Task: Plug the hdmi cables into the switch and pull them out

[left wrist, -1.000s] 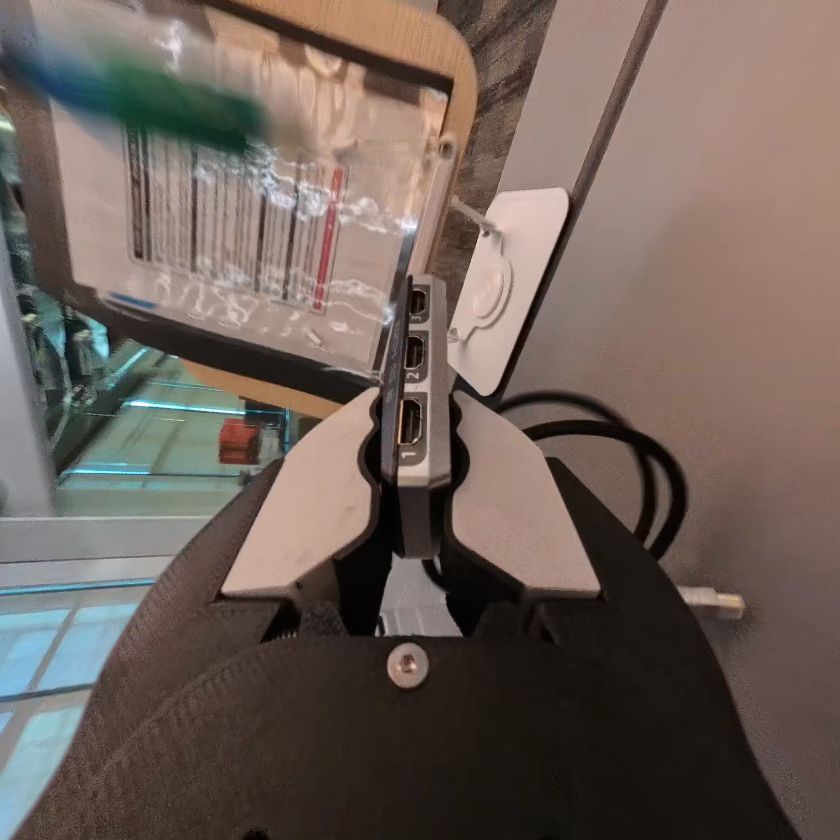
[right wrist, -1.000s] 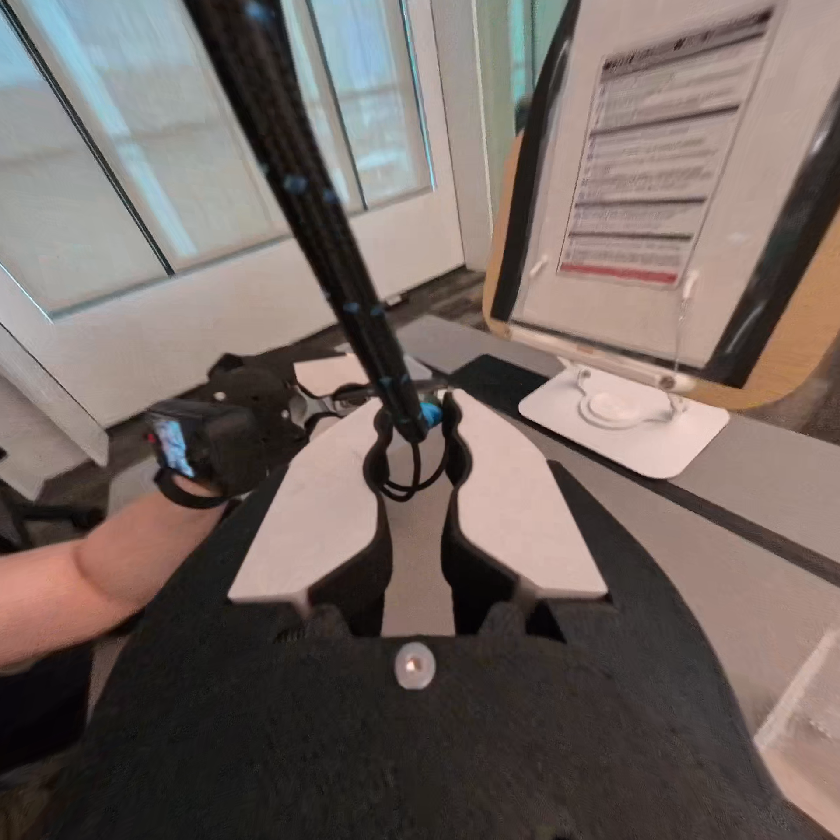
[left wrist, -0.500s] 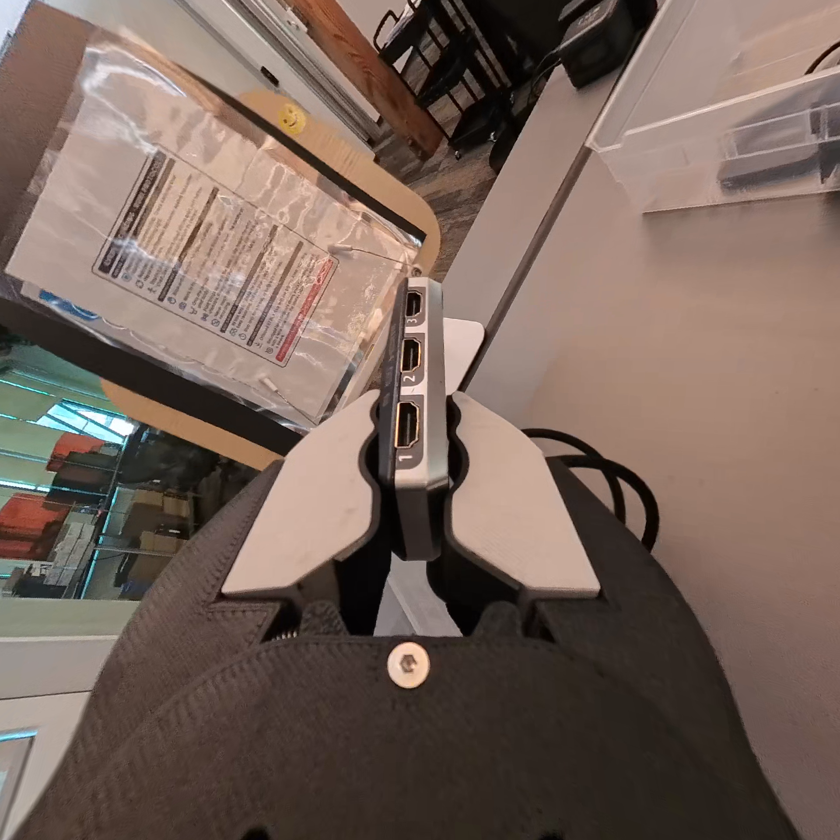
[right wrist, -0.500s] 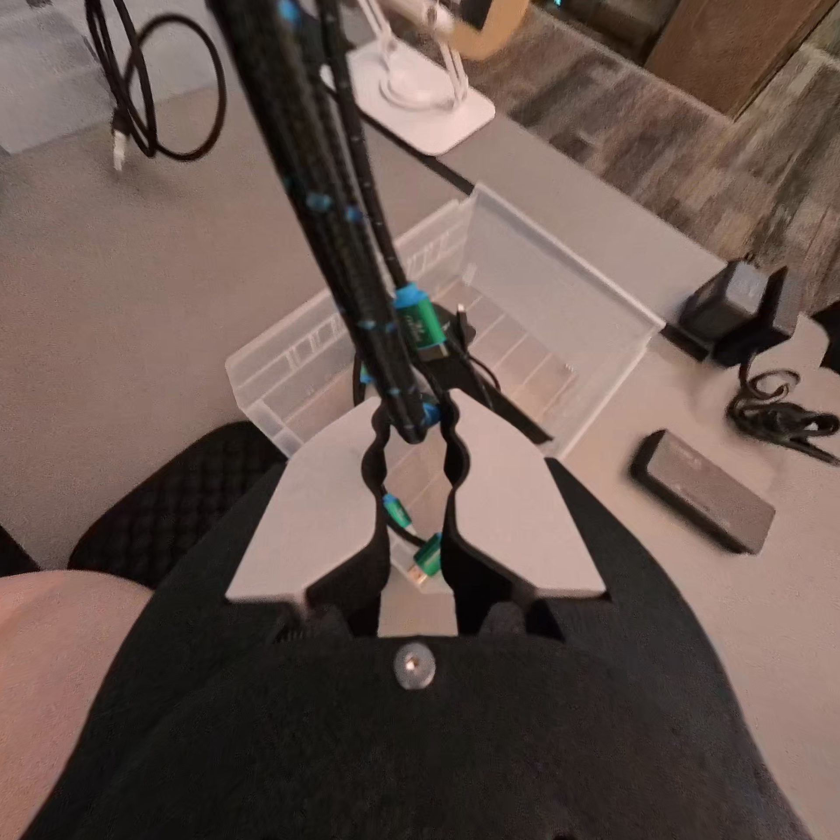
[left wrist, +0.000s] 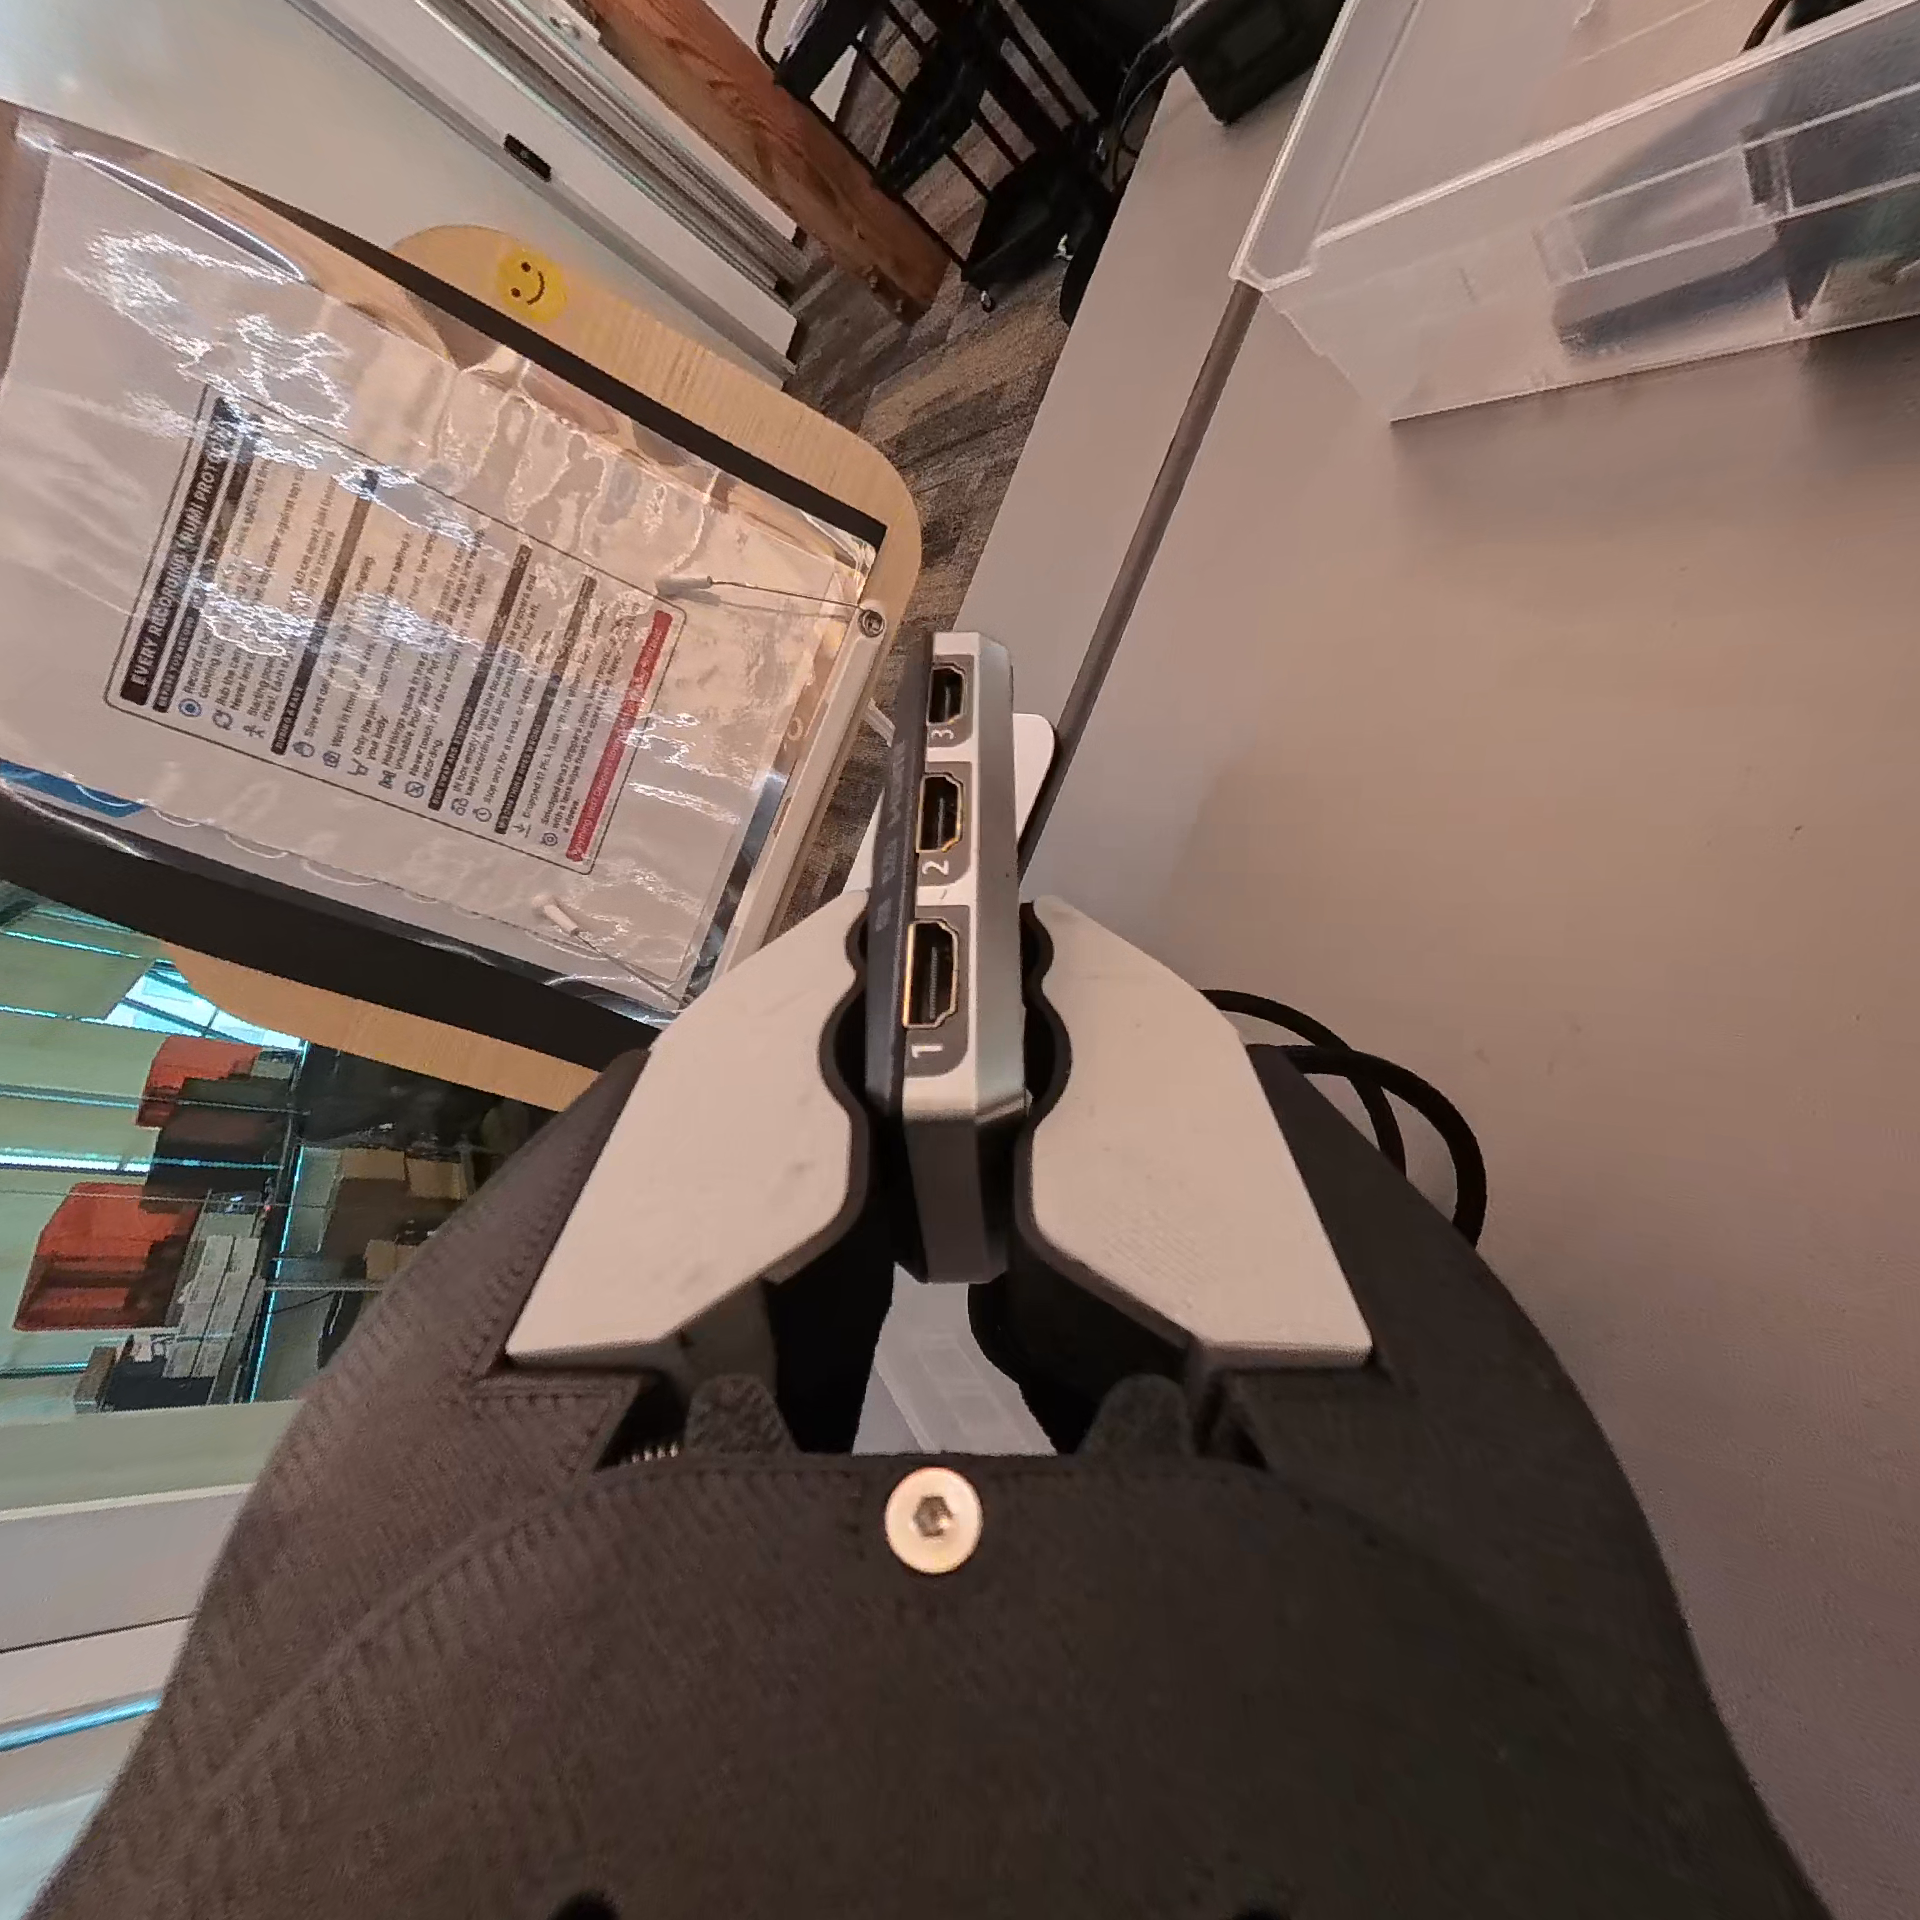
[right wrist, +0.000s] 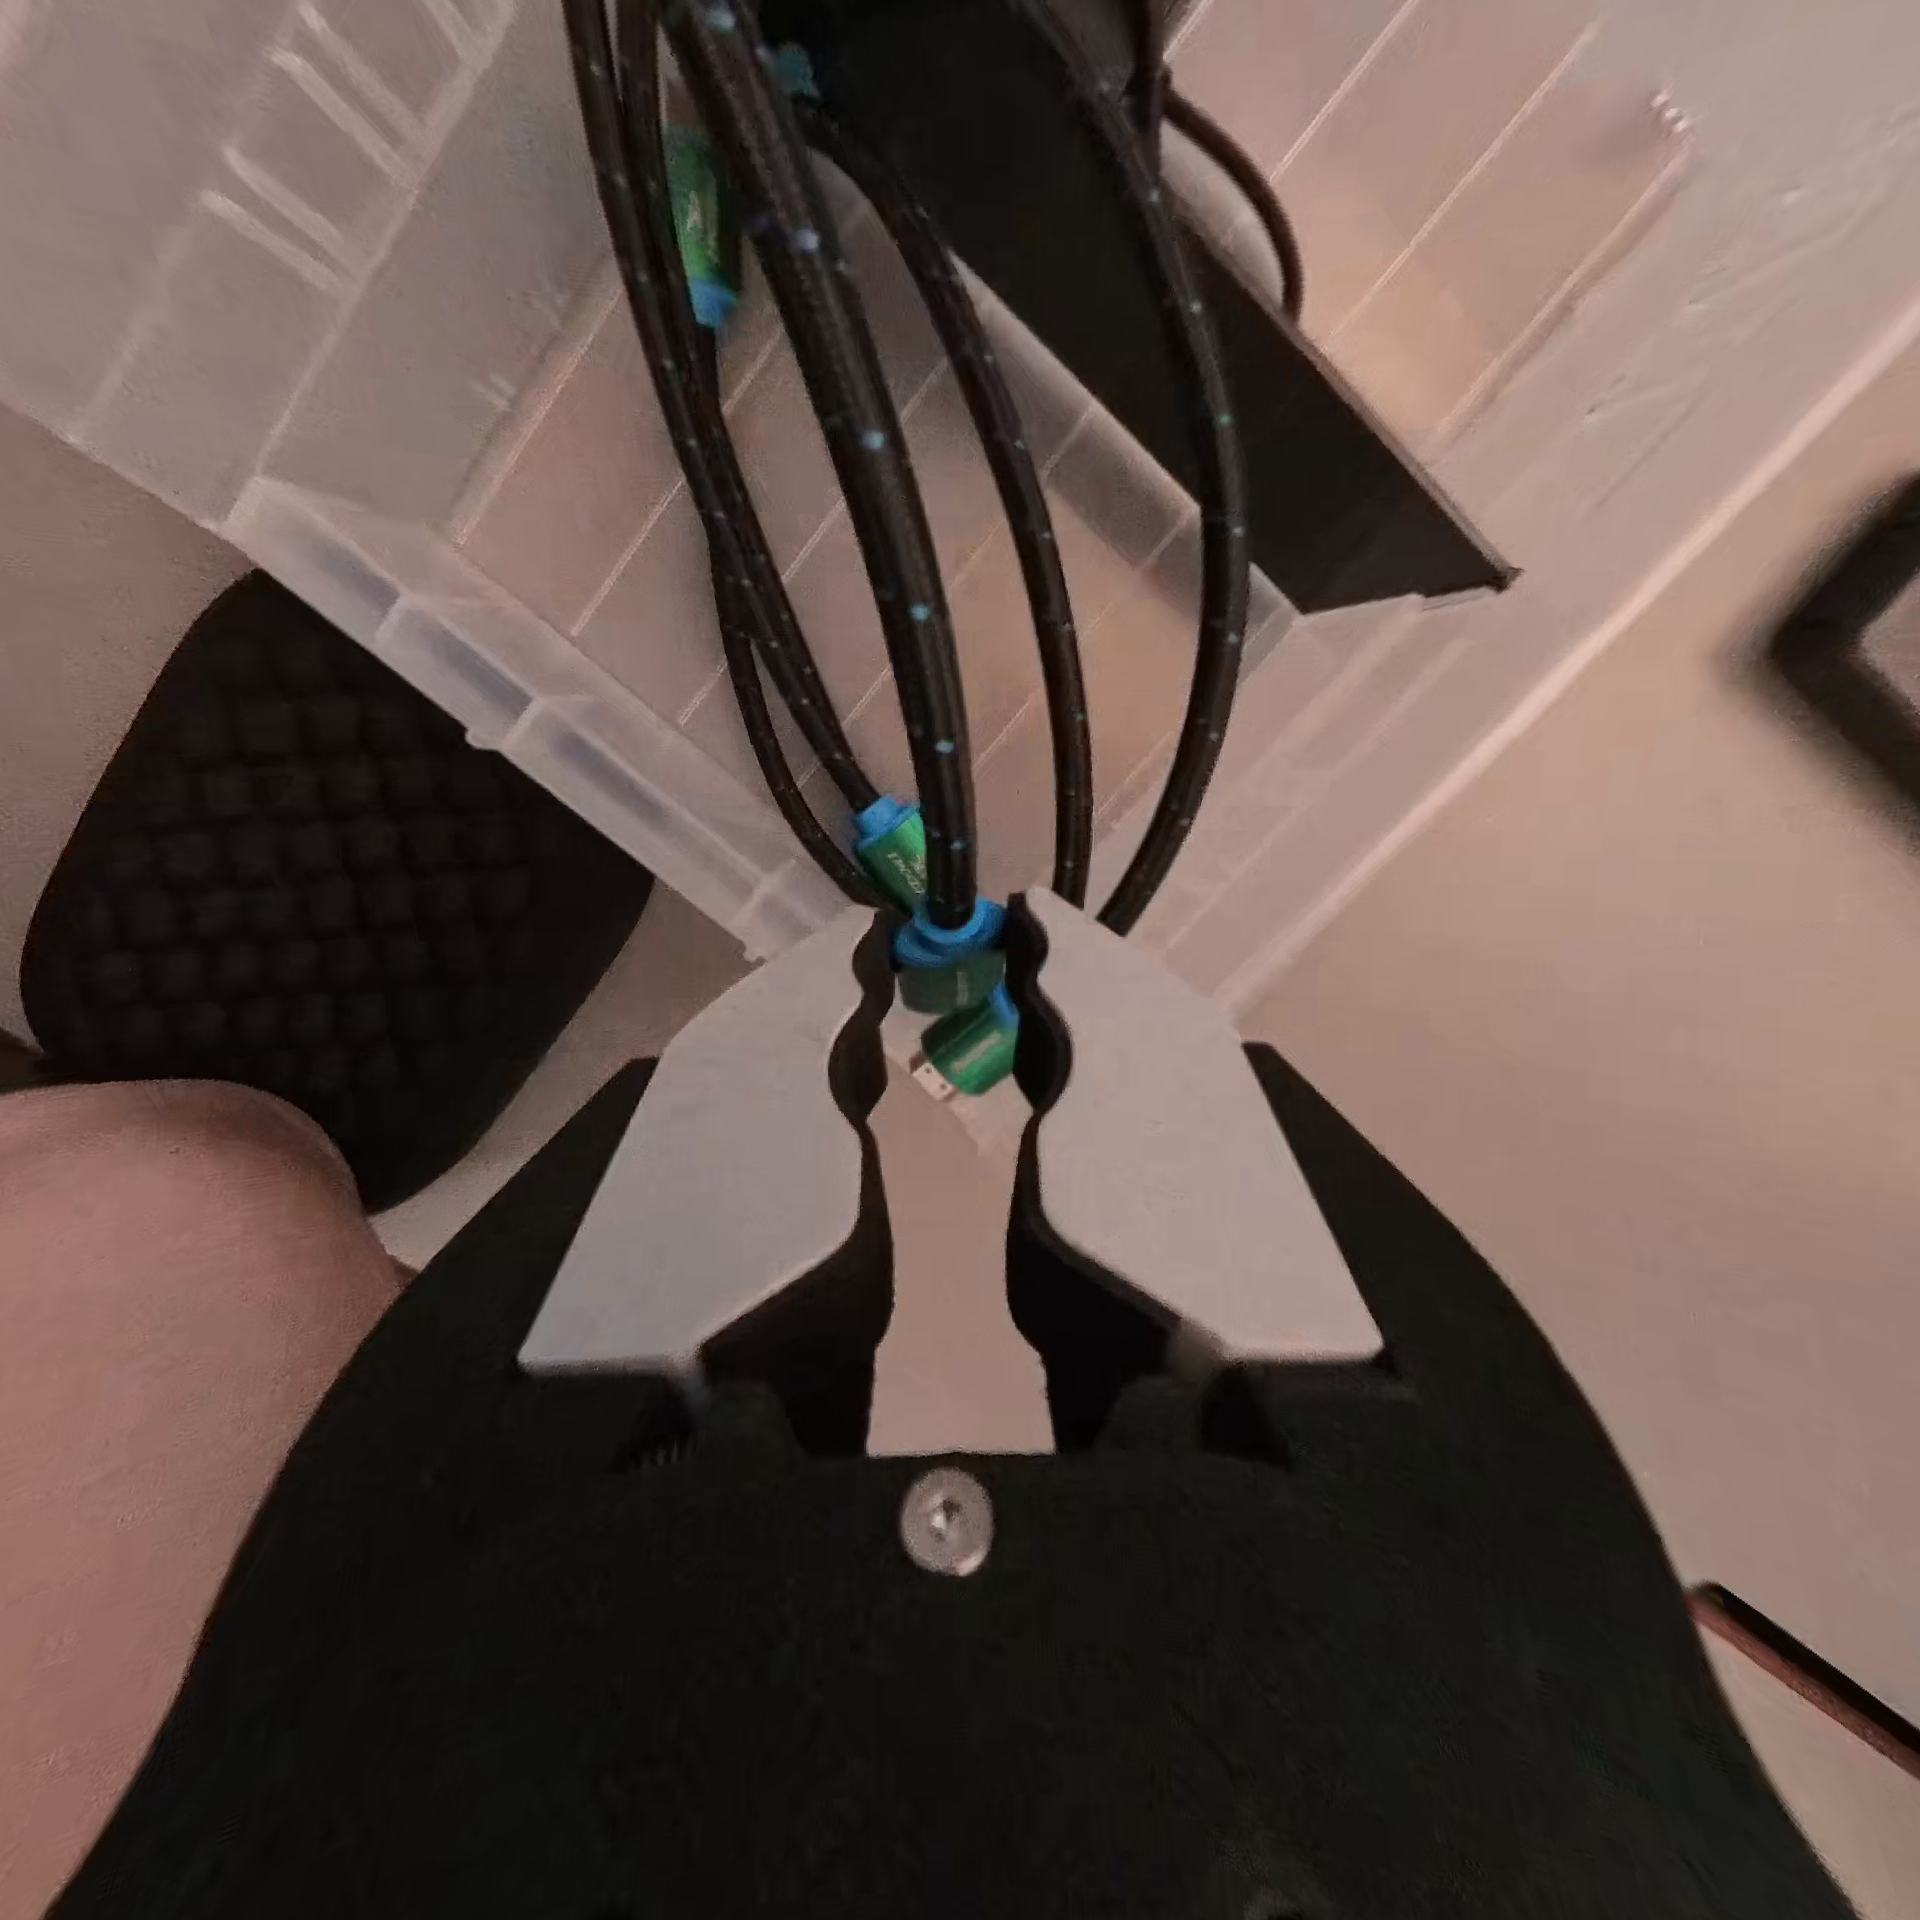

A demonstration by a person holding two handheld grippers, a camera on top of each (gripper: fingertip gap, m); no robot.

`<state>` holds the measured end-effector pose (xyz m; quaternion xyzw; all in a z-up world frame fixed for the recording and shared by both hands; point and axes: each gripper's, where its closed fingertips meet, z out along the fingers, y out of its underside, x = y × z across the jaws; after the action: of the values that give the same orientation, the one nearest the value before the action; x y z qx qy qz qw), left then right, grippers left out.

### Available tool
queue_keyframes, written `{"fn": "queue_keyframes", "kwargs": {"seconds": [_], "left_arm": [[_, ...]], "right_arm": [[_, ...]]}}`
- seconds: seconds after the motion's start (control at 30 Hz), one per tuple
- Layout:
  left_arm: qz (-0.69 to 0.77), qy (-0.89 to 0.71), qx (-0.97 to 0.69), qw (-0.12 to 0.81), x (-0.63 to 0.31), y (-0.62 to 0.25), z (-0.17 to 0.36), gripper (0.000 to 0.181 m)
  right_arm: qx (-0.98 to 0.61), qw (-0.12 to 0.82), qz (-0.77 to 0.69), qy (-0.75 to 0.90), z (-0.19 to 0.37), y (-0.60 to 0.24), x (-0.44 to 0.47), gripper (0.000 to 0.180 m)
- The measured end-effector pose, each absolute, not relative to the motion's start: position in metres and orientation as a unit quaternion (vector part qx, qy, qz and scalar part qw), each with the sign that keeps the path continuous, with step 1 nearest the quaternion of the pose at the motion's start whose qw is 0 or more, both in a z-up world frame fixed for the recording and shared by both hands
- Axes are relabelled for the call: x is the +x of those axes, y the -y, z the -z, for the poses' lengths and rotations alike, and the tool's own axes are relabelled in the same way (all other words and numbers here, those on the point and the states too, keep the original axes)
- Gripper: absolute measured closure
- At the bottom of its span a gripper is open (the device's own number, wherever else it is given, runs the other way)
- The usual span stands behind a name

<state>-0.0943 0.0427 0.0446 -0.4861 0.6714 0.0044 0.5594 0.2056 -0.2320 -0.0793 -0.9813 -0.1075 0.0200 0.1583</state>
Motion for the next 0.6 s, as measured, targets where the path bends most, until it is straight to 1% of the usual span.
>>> {"fn": "queue_keyframes", "kwargs": {"seconds": [0.03,0.07,0.2,0.33,0.4,0.47,0.53,0.6], "left_arm": [[-0.007,-0.673,-0.485,0.559,-0.094,-0.042,-0.044,0.158],[-0.009,-0.674,-0.484,0.559,-0.094,-0.042,-0.044,0.158],[-0.004,-0.674,-0.480,0.562,-0.093,-0.039,-0.047,0.159],[0.011,-0.669,-0.470,0.576,-0.094,-0.035,-0.056,0.159],[0.029,-0.666,-0.461,0.586,-0.095,-0.029,-0.064,0.159],[0.065,-0.666,-0.446,0.594,-0.097,-0.019,-0.074,0.159],[0.125,-0.671,-0.427,0.592,-0.098,-0.004,-0.084,0.159],[0.195,-0.678,-0.402,0.584,-0.102,0.015,-0.094,0.158]], "right_arm": [[-0.983,0.146,-0.033,0.103,0.087,0.229,0.207,0.158],[-0.986,0.136,-0.022,0.099,0.090,0.226,0.213,0.159],[-0.980,0.180,-0.037,0.078,0.084,0.210,0.209,0.158],[-0.966,0.242,-0.040,0.081,0.063,0.201,0.203,0.149],[-0.957,0.277,0.012,0.084,0.043,0.196,0.210,0.138],[-0.933,0.329,0.090,0.113,0.013,0.185,0.214,0.137],[-0.882,0.412,0.155,0.166,-0.030,0.162,0.199,0.129],[-0.817,0.510,0.130,0.236,-0.073,0.137,0.151,0.123]]}}
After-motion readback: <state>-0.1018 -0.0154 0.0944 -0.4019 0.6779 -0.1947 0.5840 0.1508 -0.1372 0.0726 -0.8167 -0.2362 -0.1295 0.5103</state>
